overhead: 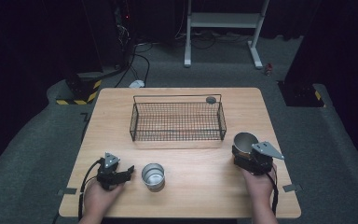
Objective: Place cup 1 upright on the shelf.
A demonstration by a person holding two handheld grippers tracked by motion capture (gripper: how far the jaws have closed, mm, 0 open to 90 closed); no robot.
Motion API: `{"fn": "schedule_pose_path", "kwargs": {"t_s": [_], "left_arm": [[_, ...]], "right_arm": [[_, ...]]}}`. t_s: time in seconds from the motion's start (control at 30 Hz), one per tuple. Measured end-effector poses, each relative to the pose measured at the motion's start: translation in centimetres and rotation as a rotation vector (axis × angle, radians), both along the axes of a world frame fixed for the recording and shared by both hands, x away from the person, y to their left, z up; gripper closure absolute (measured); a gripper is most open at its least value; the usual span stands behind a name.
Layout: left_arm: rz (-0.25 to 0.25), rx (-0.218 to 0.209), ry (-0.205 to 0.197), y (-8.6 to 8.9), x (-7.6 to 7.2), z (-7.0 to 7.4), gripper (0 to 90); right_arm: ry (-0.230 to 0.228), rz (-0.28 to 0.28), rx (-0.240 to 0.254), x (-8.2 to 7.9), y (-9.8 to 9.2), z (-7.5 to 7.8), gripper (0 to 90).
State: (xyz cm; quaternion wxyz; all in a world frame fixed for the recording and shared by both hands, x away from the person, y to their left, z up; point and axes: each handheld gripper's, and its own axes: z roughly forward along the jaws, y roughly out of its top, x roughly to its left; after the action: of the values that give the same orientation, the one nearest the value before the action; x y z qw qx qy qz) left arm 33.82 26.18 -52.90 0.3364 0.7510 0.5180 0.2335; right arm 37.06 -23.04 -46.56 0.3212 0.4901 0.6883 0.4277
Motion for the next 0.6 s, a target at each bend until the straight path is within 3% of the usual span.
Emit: {"fn": "schedule_pose_path", "kwargs": {"t_s": [0.6], "left_arm": [[-0.004, 0.017, 0.020, 0.1, 0.3, 0.0, 13.9]], "right_arm": [[-0.013, 0.093, 0.016, -0.3, 4.0, 0.7, 13.9]]}}
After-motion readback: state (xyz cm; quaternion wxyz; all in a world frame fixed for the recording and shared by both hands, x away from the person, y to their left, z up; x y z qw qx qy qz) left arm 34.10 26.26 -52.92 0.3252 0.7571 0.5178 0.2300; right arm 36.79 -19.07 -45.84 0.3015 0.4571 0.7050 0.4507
